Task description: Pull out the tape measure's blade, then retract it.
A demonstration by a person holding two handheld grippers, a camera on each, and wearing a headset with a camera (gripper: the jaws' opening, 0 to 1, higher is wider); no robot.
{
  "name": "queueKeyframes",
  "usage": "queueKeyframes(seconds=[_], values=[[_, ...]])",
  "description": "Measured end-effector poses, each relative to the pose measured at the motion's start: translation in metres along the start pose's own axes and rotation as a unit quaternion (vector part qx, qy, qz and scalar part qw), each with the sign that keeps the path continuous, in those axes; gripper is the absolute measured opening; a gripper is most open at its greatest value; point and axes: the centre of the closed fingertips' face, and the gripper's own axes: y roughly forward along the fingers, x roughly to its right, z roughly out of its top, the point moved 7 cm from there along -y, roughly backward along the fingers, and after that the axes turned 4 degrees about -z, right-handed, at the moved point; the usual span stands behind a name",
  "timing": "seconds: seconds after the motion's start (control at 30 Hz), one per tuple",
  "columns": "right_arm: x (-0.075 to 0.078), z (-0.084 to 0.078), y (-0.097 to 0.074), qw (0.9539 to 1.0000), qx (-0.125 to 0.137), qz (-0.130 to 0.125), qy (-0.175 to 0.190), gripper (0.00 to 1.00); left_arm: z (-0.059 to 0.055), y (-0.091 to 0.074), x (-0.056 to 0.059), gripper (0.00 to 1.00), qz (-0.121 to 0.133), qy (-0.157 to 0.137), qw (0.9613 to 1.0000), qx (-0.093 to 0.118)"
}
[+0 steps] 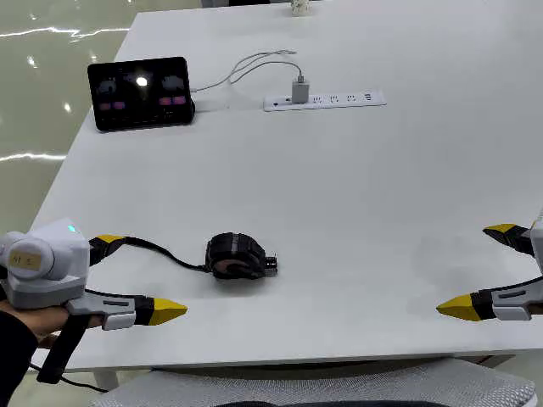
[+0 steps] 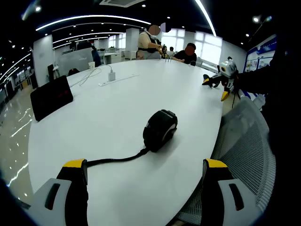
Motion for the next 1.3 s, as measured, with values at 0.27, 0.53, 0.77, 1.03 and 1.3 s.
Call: queueKeyframes(seconds=[0.27, 0.53, 0.77, 1.03, 1.3], values=[[0.0, 0.0, 0.0, 1.0, 0.0, -0.001, 0.0, 0.99, 0.002, -0.001, -0.001, 0.99, -0.001, -0.001, 1.0, 0.002], [0.001, 0.002, -0.002, 1.0, 0.002, -0.009, -0.001, 0.99, 0.001, -0.001, -0.002, 0.99, -0.003, -0.002, 1.0, 0.0], [0.006, 0.003, -0.001, 0.9997, 0.008, -0.021, -0.008, 0.99, 0.001, -0.001, -0.004, 0.99, -0.004, -0.001, 1.0, 0.001], [0.004, 0.006, 0.003, 0.9996, 0.013, -0.01, -0.024, 0.99, 0.003, -0.001, -0.007, 0.99, -0.01, 0.008, 0.9999, -0.003], [-0.001, 0.016, 0.012, 0.9985, 0.031, 0.022, -0.039, 0.99, 0.011, 0.003, -0.009, 0.99, -0.028, 0.027, 0.9992, -0.01]])
